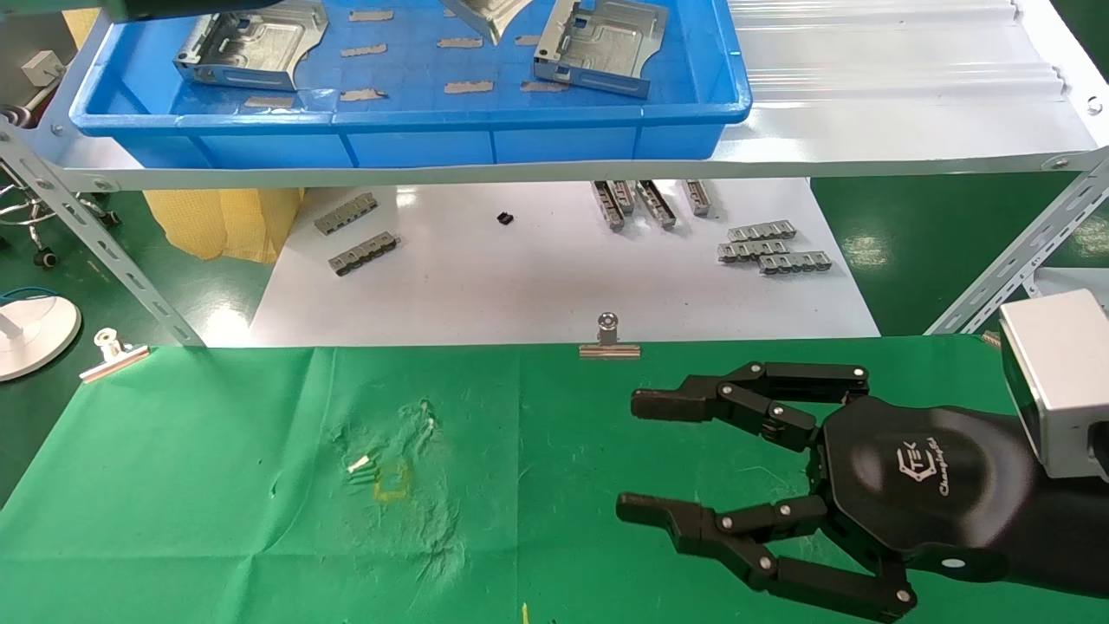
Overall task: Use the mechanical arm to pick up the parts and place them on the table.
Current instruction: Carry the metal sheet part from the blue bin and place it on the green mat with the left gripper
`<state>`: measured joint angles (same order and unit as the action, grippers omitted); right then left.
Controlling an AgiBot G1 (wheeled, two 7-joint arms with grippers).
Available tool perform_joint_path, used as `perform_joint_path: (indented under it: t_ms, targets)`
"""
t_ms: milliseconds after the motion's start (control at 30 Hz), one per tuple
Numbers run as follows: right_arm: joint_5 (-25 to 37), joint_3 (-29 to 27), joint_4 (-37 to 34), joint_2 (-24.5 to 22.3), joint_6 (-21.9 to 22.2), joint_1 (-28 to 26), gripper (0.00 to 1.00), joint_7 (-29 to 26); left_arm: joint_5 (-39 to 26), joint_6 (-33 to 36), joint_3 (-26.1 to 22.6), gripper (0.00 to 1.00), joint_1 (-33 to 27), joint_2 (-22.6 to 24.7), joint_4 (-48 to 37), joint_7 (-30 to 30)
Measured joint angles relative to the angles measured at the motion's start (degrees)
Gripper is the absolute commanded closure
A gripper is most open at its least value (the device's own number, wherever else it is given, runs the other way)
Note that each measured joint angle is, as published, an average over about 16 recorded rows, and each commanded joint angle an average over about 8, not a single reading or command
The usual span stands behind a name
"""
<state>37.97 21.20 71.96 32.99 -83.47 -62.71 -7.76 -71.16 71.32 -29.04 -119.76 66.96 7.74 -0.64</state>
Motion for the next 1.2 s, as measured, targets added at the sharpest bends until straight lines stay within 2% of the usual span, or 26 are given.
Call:
perform_joint_path:
  t_ms: [267, 467, 733, 867, 1033, 1200]
  targets:
    - [0.00, 0.00, 0.00, 0.00, 0.00, 0.00, 0.00, 0.00, 2.96, 13.85, 1.09, 1.00, 1.03, -5.74, 1.67, -4.30]
    - [0.00, 0.00, 0.00, 0.00, 0.00, 0.00, 0.00, 0.00, 6.17, 19.58, -0.85, 1.00, 4.31, -11.41, 9.87, -5.58]
    - [-0.01, 0.01, 0.00, 0.00, 0.00, 0.00, 0.00, 0.00, 12.96, 20.53, -7.74, 1.00, 11.92, -21.31, 27.55, -4.71]
    - [-0.01, 0.01, 0.00, 0.00, 0.00, 0.00, 0.00, 0.00, 14.75, 20.06, -12.14, 1.00, 15.68, -25.20, 33.72, -6.01]
    - [-0.01, 0.01, 0.00, 0.00, 0.00, 0.00, 0.00, 0.01, 13.66, 19.24, -16.89, 1.00, 18.98, -26.88, 34.47, -11.67]
    - [-0.01, 0.01, 0.00, 0.00, 0.00, 0.00, 0.00, 0.01, 11.19, 18.54, -19.82, 1.00, 21.28, -25.21, 29.58, -21.44]
